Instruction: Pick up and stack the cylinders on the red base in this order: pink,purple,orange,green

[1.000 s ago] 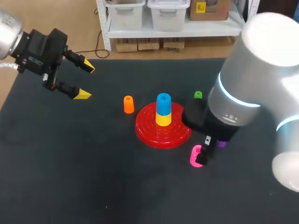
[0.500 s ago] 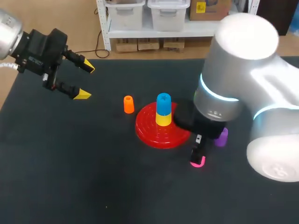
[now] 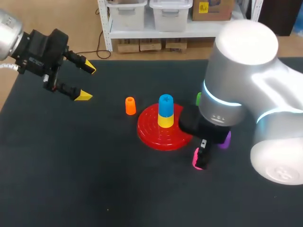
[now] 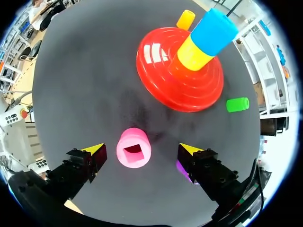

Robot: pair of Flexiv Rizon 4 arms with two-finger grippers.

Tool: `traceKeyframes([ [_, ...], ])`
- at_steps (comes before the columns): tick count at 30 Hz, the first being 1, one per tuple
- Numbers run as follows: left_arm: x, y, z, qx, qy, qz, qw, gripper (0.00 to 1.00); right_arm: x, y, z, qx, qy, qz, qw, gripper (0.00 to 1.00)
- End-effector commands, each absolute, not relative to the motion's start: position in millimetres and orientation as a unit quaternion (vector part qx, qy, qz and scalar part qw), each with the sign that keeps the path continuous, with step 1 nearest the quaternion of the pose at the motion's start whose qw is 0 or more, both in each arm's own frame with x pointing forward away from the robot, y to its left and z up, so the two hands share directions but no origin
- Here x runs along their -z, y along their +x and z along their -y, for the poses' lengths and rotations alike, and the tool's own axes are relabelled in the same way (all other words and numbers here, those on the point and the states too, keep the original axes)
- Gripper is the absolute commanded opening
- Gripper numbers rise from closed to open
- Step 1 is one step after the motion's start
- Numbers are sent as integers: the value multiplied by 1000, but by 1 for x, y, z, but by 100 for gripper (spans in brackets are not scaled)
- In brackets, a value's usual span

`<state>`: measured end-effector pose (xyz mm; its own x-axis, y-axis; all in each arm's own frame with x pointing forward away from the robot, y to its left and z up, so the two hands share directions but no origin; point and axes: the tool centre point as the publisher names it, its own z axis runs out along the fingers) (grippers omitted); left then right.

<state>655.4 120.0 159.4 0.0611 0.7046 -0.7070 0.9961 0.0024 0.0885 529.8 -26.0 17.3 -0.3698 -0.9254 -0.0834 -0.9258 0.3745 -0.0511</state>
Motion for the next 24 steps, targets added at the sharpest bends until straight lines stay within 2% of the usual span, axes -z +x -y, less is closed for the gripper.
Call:
traceKeyframes([
  [1, -159, 656, -121, 243, 664, -640, 301, 100, -16, 531, 22, -8, -561, -826, 47, 100],
  [13, -159, 656, -121, 243, 664, -640, 301, 100, -13, 526, 21, -6, -569, -821, 43, 100],
  [14, -159, 656, -121, 243, 664, -640, 301, 100, -13, 527, 21, -6, -569, -821, 42, 87],
  [15, -159, 656, -121, 243, 664, -640, 301, 100, -12, 527, 21, -6, -570, -821, 43, 21],
  [16, -159, 656, -121, 243, 664, -640, 301, 100, -12, 527, 21, -5, -571, -820, 43, 0],
  [24, -159, 656, -121, 243, 664, -640, 301, 100, -11, 527, 19, -6, -574, -818, 42, 0],
])
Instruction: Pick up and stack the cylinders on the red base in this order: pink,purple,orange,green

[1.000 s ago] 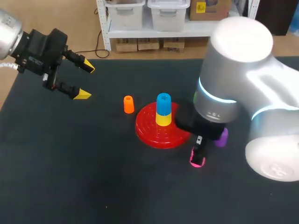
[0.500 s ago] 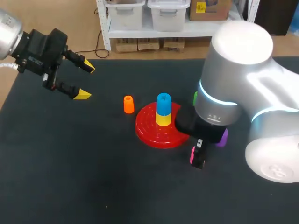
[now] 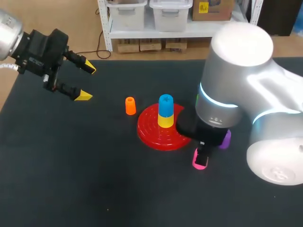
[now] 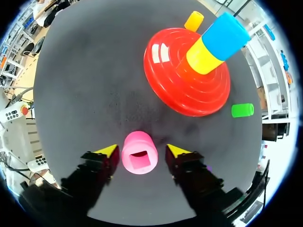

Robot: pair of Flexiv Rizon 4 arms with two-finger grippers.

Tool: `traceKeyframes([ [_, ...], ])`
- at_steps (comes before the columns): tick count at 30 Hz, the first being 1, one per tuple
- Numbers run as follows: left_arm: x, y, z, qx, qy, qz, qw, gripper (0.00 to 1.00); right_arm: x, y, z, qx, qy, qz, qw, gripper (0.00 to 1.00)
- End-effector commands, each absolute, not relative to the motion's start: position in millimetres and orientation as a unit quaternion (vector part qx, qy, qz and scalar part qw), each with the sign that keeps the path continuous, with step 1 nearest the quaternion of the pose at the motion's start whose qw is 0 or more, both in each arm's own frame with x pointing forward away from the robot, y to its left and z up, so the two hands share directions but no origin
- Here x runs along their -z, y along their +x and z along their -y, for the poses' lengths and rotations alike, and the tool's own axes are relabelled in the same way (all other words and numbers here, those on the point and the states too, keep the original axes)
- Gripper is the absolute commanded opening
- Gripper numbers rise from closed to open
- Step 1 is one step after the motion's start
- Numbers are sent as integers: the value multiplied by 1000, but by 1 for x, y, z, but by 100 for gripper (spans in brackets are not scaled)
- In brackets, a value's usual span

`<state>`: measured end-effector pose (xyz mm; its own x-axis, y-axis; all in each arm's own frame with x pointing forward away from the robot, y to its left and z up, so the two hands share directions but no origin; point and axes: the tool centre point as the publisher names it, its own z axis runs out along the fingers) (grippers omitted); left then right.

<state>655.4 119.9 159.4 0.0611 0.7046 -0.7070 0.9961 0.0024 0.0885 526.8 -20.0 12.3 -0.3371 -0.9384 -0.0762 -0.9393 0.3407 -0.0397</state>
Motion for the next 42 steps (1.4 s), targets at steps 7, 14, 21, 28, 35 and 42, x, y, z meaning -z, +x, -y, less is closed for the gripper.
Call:
traceKeyframes([
  [7, -159, 656, -121, 243, 664, -640, 301, 100, -10, 529, 19, -8, -576, -816, 40, 0],
  [14, -159, 656, -121, 243, 664, -640, 301, 100, -36, 542, 20, -8, -569, -820, 68, 0],
  [21, -159, 656, -121, 243, 664, -640, 301, 100, -103, 563, 21, -9, -573, -813, 105, 0],
  [28, -159, 656, -121, 243, 664, -640, 301, 100, -151, 586, 9, -22, -579, -802, 146, 0],
  [35, -159, 656, -121, 243, 664, -640, 301, 100, -163, 614, -10, -3, -597, -785, 164, 0],
  [42, -159, 656, -121, 243, 664, -640, 301, 100, -165, 634, -35, 3, -624, -765, 160, 0],
])
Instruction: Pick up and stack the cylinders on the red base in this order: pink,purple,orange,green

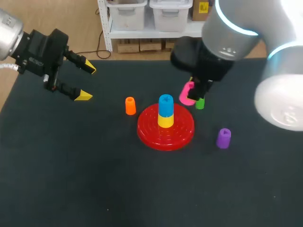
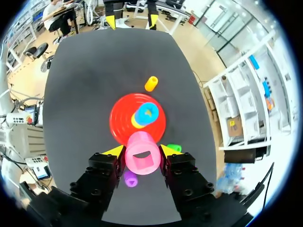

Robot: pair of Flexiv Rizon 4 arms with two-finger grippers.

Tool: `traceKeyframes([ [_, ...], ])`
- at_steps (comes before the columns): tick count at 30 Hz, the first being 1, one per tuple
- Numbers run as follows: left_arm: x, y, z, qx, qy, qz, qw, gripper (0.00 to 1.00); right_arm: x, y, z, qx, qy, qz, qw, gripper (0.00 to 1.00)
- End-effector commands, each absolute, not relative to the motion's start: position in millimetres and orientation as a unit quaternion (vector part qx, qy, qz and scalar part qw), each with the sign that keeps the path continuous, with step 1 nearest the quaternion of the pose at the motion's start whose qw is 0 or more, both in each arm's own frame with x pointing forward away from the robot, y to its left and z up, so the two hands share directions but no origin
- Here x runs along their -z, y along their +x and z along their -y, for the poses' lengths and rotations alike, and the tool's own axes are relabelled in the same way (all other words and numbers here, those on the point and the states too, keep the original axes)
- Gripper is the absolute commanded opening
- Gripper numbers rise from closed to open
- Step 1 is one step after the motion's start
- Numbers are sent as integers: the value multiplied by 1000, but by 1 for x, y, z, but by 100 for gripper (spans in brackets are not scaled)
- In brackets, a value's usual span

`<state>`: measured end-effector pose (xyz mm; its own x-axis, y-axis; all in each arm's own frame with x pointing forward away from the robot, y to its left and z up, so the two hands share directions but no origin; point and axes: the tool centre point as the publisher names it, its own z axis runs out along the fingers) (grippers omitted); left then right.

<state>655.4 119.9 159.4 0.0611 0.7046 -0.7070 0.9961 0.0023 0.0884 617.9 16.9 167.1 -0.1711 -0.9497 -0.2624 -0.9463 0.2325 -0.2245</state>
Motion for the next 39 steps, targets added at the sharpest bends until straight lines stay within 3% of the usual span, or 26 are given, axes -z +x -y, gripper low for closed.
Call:
traceKeyframes([
  [1, -159, 656, -121, 243, 664, -640, 301, 100, -165, 636, -38, 2, -627, -763, 157, 0],
  [15, -159, 656, -121, 243, 664, -640, 301, 100, -155, 651, -64, 11, -657, -741, 135, 0],
  [39, -159, 656, -121, 243, 664, -640, 301, 100, -133, 658, -66, 11, -656, -746, 115, 0],
])
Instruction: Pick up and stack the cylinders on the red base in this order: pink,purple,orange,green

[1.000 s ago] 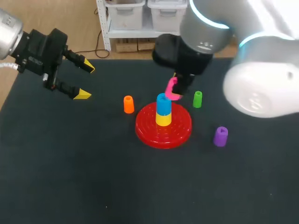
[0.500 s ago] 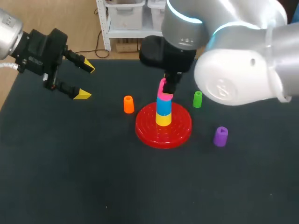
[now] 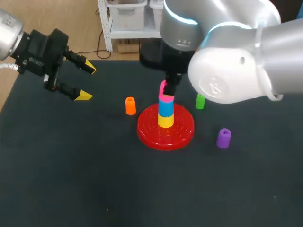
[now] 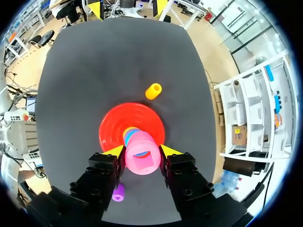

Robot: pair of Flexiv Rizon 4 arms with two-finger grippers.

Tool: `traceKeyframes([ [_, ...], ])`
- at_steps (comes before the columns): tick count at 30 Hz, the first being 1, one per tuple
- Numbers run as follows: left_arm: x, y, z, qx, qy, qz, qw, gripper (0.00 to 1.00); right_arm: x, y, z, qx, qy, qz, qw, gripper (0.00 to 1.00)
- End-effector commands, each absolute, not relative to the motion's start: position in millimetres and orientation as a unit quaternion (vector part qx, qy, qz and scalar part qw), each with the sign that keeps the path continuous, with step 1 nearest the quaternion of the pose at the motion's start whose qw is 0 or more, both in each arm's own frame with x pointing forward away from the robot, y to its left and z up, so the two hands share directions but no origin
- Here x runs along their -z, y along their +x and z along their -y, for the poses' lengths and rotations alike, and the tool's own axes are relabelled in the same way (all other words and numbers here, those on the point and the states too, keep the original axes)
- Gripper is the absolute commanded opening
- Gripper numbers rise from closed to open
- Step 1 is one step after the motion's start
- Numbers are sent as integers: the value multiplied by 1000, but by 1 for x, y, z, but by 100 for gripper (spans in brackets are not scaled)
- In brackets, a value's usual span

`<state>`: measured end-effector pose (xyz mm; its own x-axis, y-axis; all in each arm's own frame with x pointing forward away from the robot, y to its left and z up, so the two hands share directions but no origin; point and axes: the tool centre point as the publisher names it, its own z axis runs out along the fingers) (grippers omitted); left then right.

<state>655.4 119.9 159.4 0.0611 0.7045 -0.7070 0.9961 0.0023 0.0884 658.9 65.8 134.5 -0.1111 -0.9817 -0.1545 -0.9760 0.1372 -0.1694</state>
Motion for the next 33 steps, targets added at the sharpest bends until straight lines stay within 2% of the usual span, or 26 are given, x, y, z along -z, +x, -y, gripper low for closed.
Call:
traceKeyframes([
  [1, -159, 656, -121, 243, 664, -640, 301, 100, -132, 658, -65, 11, -655, -747, 115, 0],
  [33, -159, 656, -121, 243, 664, -640, 301, 100, -111, 663, -66, 2, -662, -747, 64, 0],
])
